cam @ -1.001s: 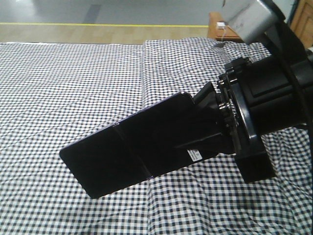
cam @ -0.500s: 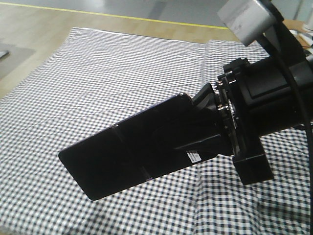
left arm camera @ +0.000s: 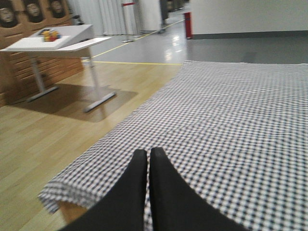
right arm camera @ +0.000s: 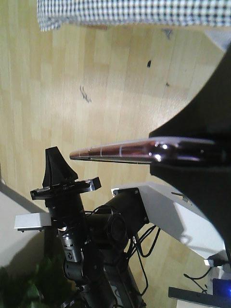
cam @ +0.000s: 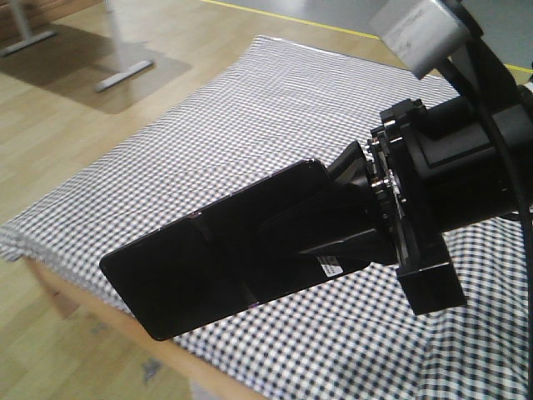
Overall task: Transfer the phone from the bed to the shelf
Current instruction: 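Hold the phone in the right gripper while the base turns away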
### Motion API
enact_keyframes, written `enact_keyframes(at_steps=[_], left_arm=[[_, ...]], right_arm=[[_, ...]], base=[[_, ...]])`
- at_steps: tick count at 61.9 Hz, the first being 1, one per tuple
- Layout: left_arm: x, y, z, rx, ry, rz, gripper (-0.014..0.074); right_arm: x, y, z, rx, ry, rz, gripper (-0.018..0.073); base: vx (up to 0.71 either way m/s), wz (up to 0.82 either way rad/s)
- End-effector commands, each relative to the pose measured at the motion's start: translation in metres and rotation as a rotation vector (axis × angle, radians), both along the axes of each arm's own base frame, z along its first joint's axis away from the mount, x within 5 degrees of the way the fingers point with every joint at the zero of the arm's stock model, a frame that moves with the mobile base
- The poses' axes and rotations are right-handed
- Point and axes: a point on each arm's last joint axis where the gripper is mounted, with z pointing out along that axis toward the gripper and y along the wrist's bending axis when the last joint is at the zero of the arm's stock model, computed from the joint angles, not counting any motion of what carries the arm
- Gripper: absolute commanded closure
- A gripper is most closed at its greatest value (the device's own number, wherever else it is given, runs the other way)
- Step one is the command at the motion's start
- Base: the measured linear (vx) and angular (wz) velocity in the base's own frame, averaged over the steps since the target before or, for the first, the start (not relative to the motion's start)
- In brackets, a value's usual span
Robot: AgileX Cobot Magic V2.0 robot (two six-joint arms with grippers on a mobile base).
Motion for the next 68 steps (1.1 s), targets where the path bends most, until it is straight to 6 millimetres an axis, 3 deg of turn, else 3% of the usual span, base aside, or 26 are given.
enact_keyframes(at_steps=[1, 68], left_arm=[[-0.0009, -0.0002, 0.0151, -0.015, -0.105, -0.004, 0.0595], [-0.0009, -0.0002, 0.0151, -0.015, -0.105, -0.004, 0.0595]], right_arm=[[-0.0129, -0.0015, 0.0182, 0.084, -0.006, 0.034, 0.0561], [-0.0129, -0.0015, 0.0182, 0.084, -0.006, 0.035, 0.0561]], base=[[-0.15, 0.59], [-0.16, 0.66]])
